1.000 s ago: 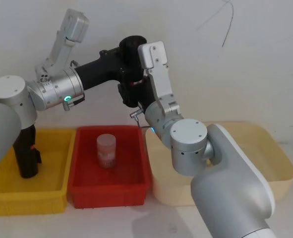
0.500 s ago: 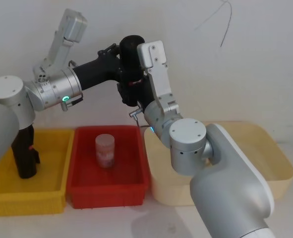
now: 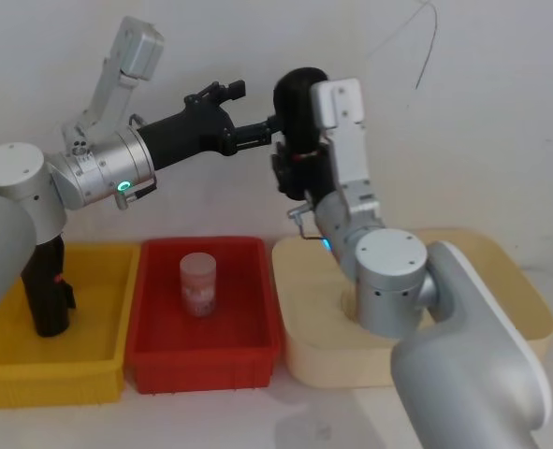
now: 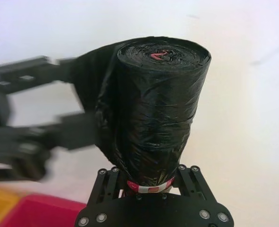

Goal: Pick up the garbage bag with the one hand and transfer it to the other hand.

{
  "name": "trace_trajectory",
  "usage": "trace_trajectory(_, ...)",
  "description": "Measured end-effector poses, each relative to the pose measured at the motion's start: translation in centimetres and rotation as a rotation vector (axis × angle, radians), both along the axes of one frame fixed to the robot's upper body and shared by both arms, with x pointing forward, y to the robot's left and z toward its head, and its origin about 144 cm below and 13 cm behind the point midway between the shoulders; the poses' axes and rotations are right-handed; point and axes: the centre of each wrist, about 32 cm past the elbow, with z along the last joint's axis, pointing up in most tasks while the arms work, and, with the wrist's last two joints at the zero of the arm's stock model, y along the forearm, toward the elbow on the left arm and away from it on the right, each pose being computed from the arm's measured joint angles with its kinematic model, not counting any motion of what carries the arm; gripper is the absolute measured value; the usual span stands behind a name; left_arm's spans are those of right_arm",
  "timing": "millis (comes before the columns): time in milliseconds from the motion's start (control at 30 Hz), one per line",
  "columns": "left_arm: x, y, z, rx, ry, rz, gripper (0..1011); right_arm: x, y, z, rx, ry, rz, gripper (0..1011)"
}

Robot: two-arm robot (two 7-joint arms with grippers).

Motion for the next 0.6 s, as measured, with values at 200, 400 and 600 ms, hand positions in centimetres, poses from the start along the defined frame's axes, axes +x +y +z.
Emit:
trace_trajectory(200,0.0,0.0,0.0,0.0,0.0,0.0,1001,-0.4,-1.7,-0.5,0.002,0.035,-0.072,499)
trace_trajectory(400,0.0,0.0,0.0,0.0,0.0,0.0,1001,-0.8,-3.7,-1.3,-0.011,0.096,-0.15,499)
trace_trajectory(600,0.0,0.0,0.0,0.0,0.0,0.0,1001,-1.1,-5.5,-2.0,-0.03,0.149,-0.21,596)
